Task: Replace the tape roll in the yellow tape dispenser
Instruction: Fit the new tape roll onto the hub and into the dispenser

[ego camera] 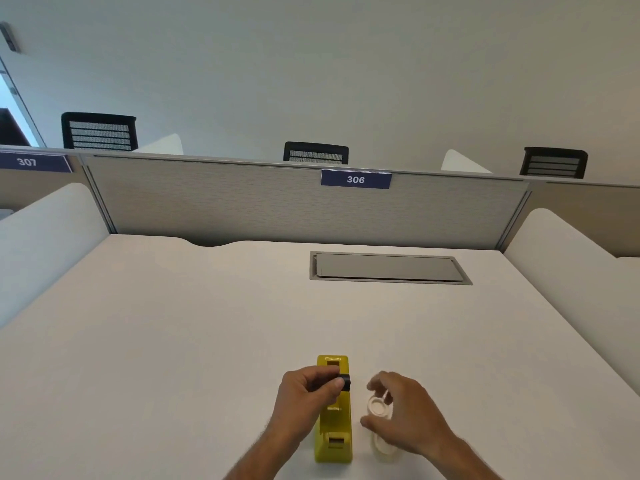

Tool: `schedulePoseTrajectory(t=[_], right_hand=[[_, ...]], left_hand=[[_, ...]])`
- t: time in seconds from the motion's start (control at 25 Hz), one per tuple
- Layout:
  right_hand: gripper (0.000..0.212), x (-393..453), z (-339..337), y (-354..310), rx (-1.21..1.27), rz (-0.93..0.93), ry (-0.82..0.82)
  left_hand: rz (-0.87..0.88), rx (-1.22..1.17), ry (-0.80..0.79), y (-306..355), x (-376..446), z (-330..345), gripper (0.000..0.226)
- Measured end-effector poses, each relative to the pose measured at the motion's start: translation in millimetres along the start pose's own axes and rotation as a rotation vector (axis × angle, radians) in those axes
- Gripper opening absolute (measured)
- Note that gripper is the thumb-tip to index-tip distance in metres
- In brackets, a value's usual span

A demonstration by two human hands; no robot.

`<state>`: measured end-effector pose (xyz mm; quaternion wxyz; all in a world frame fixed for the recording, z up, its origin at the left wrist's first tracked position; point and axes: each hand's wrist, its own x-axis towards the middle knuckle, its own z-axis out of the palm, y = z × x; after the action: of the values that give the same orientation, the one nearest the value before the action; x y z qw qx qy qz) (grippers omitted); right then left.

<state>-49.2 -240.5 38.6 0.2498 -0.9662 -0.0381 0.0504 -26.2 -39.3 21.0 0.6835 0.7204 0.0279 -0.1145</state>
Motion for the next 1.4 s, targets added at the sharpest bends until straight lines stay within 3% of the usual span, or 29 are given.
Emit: schedulePoseTrajectory(t=[0.2, 0.4, 0.48, 0.64, 0.84, 1.04, 1.4], right_hand=[[0.059, -12, 17, 10, -0.138, 0.101, -0.166], [0.058, -14, 28, 17, -0.083, 0.108, -0.168], [0.053, -12, 26, 18, 0.056, 0.13, -0.11], [0.041, -5, 12, 9, 0.561, 0.215, 0.014], [0.052, 1, -4, -8, 0.971, 0.25, 0.067], [0.049, 5, -6, -16, 1.122, 0.201, 0.046], [0.037, 7, -3, -22, 1.185, 0.189, 0.015]], left_hand=[[-0.001, -0.05, -0.01, 0, -3, 2, 0.02], [0.004, -0.07, -0.019, -1, -5, 1, 0.019], [0.002, -0.075, -0.016, -1, -5, 0, 0.019], [0.001, -0.088, -0.01, 0, -7, 0, 0.019], [-0.008, -0.119, -0.047, 4, -9, 1, 0.02], [0.018, -0.128, -0.088, 8, -10, 4, 0.02], [0.062, -0.11, -0.111, 7, -9, 2, 0.023]])
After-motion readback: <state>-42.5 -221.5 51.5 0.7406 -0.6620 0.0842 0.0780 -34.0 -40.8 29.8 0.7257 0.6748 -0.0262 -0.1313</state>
